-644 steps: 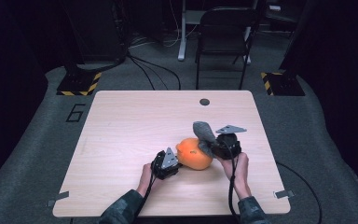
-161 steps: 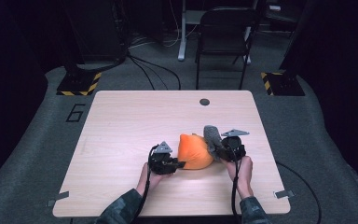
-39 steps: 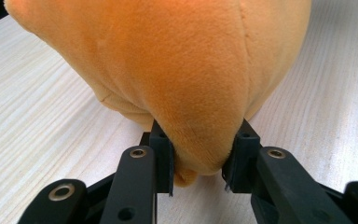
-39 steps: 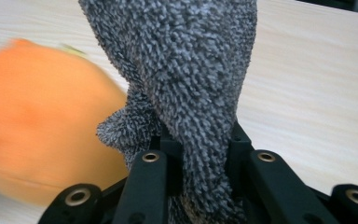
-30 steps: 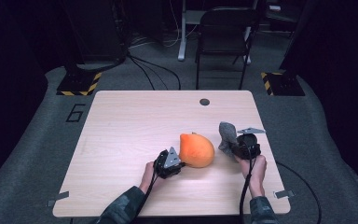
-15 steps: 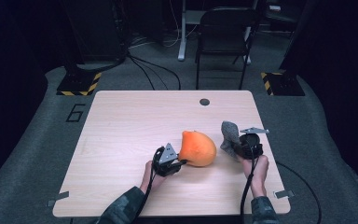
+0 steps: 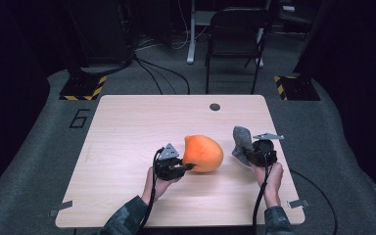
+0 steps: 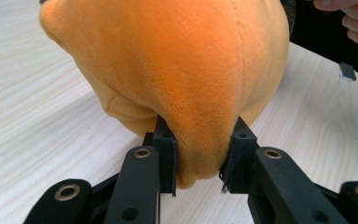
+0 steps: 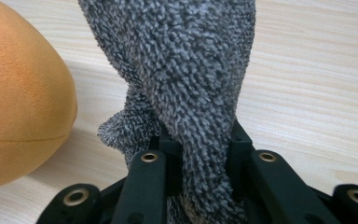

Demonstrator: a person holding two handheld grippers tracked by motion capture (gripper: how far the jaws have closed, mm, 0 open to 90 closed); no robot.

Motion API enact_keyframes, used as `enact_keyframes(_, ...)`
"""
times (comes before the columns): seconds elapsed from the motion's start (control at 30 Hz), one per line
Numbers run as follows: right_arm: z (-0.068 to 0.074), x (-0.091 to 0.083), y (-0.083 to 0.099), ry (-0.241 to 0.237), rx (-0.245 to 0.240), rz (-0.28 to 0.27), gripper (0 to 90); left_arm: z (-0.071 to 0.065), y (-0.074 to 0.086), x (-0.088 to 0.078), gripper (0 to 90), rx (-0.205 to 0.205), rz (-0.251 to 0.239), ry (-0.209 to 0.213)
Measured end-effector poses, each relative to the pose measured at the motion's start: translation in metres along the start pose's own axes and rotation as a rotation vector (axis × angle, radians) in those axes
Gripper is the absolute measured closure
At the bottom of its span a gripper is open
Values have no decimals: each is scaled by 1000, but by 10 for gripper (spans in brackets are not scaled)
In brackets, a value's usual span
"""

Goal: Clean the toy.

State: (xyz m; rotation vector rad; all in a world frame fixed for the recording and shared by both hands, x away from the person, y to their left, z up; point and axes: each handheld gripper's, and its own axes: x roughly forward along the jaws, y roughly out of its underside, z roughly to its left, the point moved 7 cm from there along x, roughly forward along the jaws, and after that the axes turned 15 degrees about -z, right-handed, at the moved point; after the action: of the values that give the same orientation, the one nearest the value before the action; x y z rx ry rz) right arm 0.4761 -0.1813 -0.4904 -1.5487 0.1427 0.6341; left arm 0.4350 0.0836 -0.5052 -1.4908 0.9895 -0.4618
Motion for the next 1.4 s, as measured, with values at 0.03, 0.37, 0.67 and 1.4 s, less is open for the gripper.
enact_keyframes(0.03,0,0,0,-2,2,-2,748,1,1,-1,715,-22,-2,-2)
enact_keyframes(0.37,10,-3,-7,-12,-7,-11,749,12,24,9,703,-117,55,-9)
enact_keyframes(0.67,89,-21,-42,-229,-37,-79,745,7,24,11,686,-62,73,-17)
enact_keyframes(1.4,127,4,-20,-231,-166,-44,739,1,26,14,676,0,84,9)
